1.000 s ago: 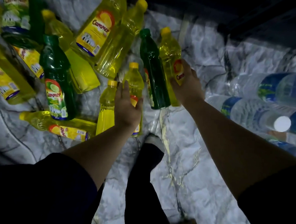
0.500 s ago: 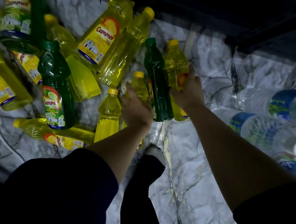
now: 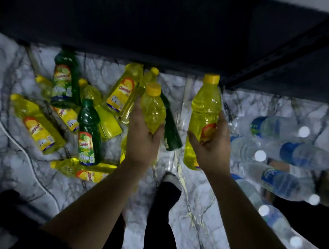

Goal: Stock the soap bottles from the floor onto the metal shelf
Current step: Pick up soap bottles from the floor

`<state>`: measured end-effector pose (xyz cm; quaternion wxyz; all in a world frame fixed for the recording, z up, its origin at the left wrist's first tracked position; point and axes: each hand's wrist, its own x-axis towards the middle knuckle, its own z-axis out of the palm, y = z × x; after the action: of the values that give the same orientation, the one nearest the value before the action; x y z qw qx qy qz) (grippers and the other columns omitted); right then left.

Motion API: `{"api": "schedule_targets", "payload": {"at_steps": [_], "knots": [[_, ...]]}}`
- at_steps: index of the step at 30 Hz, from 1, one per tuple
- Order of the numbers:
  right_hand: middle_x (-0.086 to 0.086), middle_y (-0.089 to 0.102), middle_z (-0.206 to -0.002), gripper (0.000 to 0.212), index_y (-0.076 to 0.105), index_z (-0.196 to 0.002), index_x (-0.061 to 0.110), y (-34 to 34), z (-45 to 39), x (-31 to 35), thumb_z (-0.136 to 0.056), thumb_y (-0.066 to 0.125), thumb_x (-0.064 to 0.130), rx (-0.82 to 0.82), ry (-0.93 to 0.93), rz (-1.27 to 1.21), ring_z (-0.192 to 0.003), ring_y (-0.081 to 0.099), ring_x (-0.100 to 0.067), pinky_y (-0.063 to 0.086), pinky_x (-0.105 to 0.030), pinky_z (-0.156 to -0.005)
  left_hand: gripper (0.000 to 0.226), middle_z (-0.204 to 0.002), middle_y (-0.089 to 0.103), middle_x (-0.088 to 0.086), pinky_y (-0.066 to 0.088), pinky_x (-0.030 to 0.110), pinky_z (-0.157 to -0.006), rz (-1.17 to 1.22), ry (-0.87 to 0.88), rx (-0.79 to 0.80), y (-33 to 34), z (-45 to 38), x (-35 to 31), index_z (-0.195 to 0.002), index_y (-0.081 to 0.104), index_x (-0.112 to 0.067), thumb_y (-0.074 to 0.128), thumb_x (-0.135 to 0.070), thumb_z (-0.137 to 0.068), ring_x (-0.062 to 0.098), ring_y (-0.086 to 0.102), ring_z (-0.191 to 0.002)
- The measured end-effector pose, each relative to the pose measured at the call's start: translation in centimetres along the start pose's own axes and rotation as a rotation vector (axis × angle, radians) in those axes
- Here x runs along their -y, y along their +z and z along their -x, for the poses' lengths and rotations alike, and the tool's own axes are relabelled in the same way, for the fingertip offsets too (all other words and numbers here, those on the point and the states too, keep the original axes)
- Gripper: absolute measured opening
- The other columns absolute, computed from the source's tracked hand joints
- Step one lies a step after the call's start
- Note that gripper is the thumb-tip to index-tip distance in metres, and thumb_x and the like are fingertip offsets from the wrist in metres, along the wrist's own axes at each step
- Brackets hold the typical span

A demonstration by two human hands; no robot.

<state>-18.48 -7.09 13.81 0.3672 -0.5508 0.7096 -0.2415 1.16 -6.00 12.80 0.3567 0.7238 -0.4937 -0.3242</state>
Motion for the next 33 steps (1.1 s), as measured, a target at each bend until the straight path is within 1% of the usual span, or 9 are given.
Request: {"api": "schedule_targets", "payload": {"at_steps": [5, 8, 12, 15, 18, 24, 28, 31, 33], "knots": [[-0.006, 0.053, -0.144, 0.094, 0.031, -0.157, 0.022, -5.9, 0.5, 10.4, -0.082, 0.086, 0.032, -0.128, -0.099, -0.169, -0.128, 0.06, -0.023, 0.056, -0.047, -0.099, 0.088, -0.163, 0.035, 0.012, 0.042, 0.05, -0.116, 0.072, 0.094, -0.017, -8.5, -2.3, -10.2, -0.164, 0.011, -0.023, 0.069, -0.035, -0.099, 0.029, 0.041, -0.148], [-0.004, 0.053, -0.137, 0.09, 0.037, -0.154, 0.018, -9.5, 0.2, 16.6, -0.081, 0.087, 0.032, -0.189, -0.197, -0.194, -0.125, 0.058, -0.019, 0.054, -0.041, -0.099, 0.089, -0.159, 0.041, 0.012, 0.045, 0.057, -0.111, 0.13, 0.144, -0.025, -12.9, -3.9, -15.4, -0.164, 0.01, -0.029, 0.068, -0.042, -0.097, 0.033, 0.047, -0.143], [-0.006, 0.05, -0.117, 0.068, 0.047, -0.13, 0.019, -14.6, 0.1, 24.6, -0.077, 0.087, 0.032, -0.302, -0.327, -0.195, -0.109, 0.058, -0.016, 0.05, -0.024, -0.087, 0.09, -0.155, 0.044, 0.014, 0.054, 0.053, -0.099, 0.185, 0.231, -0.079, -18.1, -4.5, -23.1, -0.162, 0.014, -0.031, 0.072, -0.039, -0.093, 0.031, 0.056, -0.134], [0.007, 0.061, -0.11, 0.071, 0.043, -0.129, 0.018, -18.1, 1.0, 29.7, -0.079, 0.092, 0.021, -0.302, -0.355, -0.279, -0.102, 0.065, -0.001, 0.048, -0.01, -0.08, 0.092, -0.148, 0.049, 0.013, 0.055, 0.025, -0.093, 0.238, 0.276, -0.162, -20.7, -4.0, -28.5, -0.162, 0.018, -0.022, 0.077, -0.032, -0.092, 0.01, 0.061, -0.124], [0.014, 0.065, -0.11, 0.068, 0.044, -0.129, 0.016, -20.9, 2.1, 34.2, -0.078, 0.087, 0.03, -0.332, -0.394, -0.338, -0.099, 0.068, 0.0, 0.051, -0.011, -0.077, 0.092, -0.143, 0.053, 0.01, 0.048, 0.008, -0.087, 0.325, 0.303, -0.201, -23.0, -3.5, -33.4, -0.16, 0.021, -0.015, 0.076, -0.018, -0.086, -0.007, 0.06, -0.117], [0.013, 0.064, -0.118, 0.071, 0.041, -0.13, 0.022, -26.6, 3.1, 42.6, -0.078, 0.085, 0.042, -0.435, -0.454, -0.347, -0.108, 0.065, 0.003, 0.049, -0.009, -0.084, 0.092, -0.147, 0.052, 0.011, 0.049, 0.013, -0.093, 0.363, 0.424, -0.234, -27.9, -4.7, -41.9, -0.161, 0.023, -0.023, 0.078, -0.024, -0.087, 0.013, 0.06, -0.126], [0.013, 0.061, -0.117, 0.073, 0.041, -0.133, 0.013, -29.2, -0.1, 46.4, -0.081, 0.089, 0.031, -0.513, -0.492, -0.332, -0.106, 0.064, 0.001, 0.048, -0.008, -0.085, 0.091, -0.148, 0.05, 0.014, 0.052, 0.047, -0.105, 0.383, 0.517, -0.225, -29.0, -8.1, -45.6, -0.159, 0.025, -0.021, 0.082, -0.023, -0.088, 0.028, 0.058, -0.131], [0.006, 0.06, -0.115, 0.076, 0.039, -0.134, 0.007, -30.2, -4.3, 47.7, -0.082, 0.089, 0.03, -0.549, -0.495, -0.281, -0.105, 0.062, -0.009, 0.044, -0.005, -0.082, 0.089, -0.147, 0.047, 0.015, 0.05, 0.037, -0.107, 0.33, 0.597, -0.218, -28.2, -11.5, -47.6, -0.156, 0.029, -0.007, 0.084, -0.016, -0.087, 0.026, 0.056, -0.132], [0.003, 0.06, -0.118, 0.075, 0.038, -0.134, 0.008, -30.6, -7.1, 48.0, -0.083, 0.088, 0.031, -0.551, -0.492, -0.268, -0.105, 0.062, -0.012, 0.048, -0.011, -0.083, 0.086, -0.143, 0.048, 0.014, 0.05, 0.035, -0.105, 0.317, 0.629, -0.224, -27.6, -13.7, -48.6, -0.153, 0.032, -0.005, 0.085, -0.017, -0.086, 0.025, 0.056, -0.129]]}}
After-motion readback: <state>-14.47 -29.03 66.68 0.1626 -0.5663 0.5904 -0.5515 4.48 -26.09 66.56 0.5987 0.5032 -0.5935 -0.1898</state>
